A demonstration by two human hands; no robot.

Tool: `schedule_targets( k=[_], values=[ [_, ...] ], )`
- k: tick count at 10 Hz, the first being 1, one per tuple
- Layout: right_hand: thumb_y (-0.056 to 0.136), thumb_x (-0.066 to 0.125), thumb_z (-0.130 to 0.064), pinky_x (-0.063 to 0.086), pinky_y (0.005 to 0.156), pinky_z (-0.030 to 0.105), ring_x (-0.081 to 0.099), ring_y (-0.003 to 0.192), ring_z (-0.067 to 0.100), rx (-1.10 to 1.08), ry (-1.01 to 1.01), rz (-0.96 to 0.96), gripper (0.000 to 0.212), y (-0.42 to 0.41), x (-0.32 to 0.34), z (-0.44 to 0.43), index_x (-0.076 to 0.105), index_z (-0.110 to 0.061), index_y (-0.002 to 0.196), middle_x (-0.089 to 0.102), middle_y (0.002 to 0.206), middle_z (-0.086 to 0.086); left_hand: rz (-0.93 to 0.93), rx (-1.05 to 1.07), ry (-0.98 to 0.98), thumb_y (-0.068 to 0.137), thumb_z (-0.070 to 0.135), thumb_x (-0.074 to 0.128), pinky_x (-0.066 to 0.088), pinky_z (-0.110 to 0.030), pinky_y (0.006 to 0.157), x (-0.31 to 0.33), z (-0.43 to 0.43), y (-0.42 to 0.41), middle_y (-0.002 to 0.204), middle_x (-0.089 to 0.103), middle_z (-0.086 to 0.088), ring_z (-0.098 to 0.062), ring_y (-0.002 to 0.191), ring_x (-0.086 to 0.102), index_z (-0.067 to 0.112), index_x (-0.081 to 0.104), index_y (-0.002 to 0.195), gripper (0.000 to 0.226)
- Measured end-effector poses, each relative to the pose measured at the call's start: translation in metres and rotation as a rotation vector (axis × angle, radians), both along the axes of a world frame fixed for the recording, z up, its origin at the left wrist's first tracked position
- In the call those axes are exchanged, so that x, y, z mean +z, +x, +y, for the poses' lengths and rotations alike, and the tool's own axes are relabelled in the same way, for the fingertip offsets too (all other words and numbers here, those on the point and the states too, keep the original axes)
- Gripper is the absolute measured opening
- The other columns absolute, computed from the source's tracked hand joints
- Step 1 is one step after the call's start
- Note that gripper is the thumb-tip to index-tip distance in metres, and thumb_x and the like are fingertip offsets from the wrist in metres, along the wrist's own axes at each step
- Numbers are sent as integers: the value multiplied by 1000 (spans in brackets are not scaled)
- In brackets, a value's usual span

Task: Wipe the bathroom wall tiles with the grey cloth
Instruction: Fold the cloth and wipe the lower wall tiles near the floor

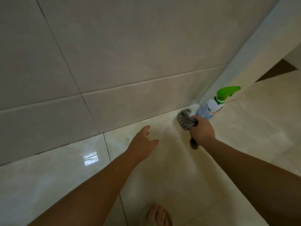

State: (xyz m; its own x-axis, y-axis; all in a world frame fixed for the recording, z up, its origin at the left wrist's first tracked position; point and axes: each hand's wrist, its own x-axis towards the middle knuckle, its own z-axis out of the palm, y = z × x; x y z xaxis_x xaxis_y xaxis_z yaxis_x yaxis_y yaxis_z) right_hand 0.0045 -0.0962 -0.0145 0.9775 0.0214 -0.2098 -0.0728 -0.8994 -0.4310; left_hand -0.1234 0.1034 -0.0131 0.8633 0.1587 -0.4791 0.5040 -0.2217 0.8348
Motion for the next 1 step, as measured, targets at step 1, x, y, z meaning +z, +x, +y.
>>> schedule_targets(
  k=[1],
  values=[
    [88, 53, -27, 48, 85, 40, 56, 105, 35, 115, -171, -3, 48, 12, -25, -6, 46, -27, 136, 56, 122, 15, -35, -34, 117, 96, 27, 61, 40, -35, 108, -8, 5, 2, 155, 37, -3, -21, 137, 43, 26, 27, 154, 68]
  ],
)
